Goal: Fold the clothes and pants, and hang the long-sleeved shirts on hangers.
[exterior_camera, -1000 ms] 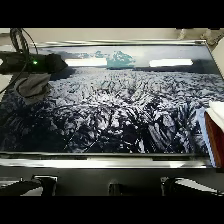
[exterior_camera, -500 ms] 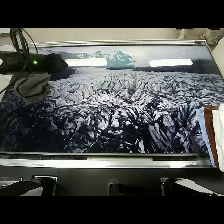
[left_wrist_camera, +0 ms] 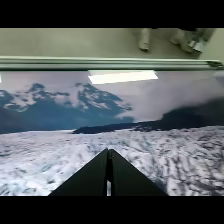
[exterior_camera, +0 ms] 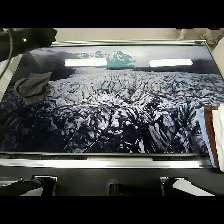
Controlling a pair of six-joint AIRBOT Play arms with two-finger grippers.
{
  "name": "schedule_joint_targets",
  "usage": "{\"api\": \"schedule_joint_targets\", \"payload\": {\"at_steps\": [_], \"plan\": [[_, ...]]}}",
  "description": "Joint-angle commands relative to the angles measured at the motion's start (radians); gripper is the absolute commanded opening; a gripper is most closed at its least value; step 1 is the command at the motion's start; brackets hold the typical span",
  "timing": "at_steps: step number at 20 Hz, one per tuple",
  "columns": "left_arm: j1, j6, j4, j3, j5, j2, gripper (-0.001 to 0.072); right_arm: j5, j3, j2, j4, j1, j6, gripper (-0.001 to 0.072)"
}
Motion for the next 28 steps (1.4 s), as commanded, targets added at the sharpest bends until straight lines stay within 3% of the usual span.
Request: {"api": "schedule_joint_targets", "payload": {"at_steps": [1, 2, 4, 5, 6, 10, 14, 28], "plan": [[-0.039, -0.219, 0.42, 0.021, -0.292, -0.087, 0.002, 0.037, 0.066, -0.032, -0.107, 0.4, 0.127, 0.0587], [-0.033, -0.22, 0.414, 0.01, -0.46, -0.131, 0.006, 0.15, 0.042, -0.071, -0.217, 0.523, 0.206, 0.0588], [-0.034, -0.182, 0.36, -0.069, -0.719, -0.206, 0.0698, 0.359, -0.043, -0.163, -0.287, 0.703, 0.212, 0.0616], [-0.037, -0.099, 0.298, -0.135, -0.754, -0.216, 0.0715, 0.431, -0.099, -0.2, -0.276, 0.772, 0.206, 0.059], [-0.047, -0.081, 0.267, -0.218, -0.733, -0.201, 0.0715, 0.476, -0.159, -0.228, -0.274, 0.834, 0.212, 0.0572], [-0.078, -0.089, 0.159, -0.454, -0.459, -0.061, 0.0714, 0.429, -0.282, -0.231, -0.388, 0.982, 0.223, 0.0579], [-0.075, -0.092, 0.167, -0.451, -0.454, -0.059, 0.0713, 0.408, -0.282, -0.228, -0.436, 0.989, 0.276, 0.0579], [-0.076, -0.092, 0.167, -0.451, -0.454, -0.063, 0.0713, 0.407, -0.282, -0.228, -0.475, 0.989, 0.26, 0.0576]]}}
